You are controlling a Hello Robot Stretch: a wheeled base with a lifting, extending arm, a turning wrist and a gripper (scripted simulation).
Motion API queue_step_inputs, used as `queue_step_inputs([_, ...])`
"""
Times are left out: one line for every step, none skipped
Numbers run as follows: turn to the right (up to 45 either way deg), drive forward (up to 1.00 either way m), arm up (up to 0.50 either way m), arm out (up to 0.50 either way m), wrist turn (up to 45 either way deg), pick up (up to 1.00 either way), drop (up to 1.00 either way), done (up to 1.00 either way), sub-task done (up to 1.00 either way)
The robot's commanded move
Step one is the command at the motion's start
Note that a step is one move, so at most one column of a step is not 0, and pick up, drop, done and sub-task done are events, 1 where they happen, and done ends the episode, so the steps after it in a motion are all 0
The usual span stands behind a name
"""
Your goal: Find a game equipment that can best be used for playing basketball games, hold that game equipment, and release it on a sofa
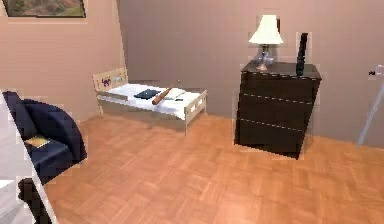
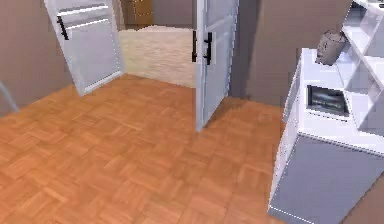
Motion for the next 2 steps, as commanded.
queue_step_inputs([0.0,0.9,0.0,0.0,0.0,0.0,0.0,0.0,0.0])
queue_step_inputs([-45.0,0.0,0.0,0.0,0.0,0.0,0.0,0.0,0.0])
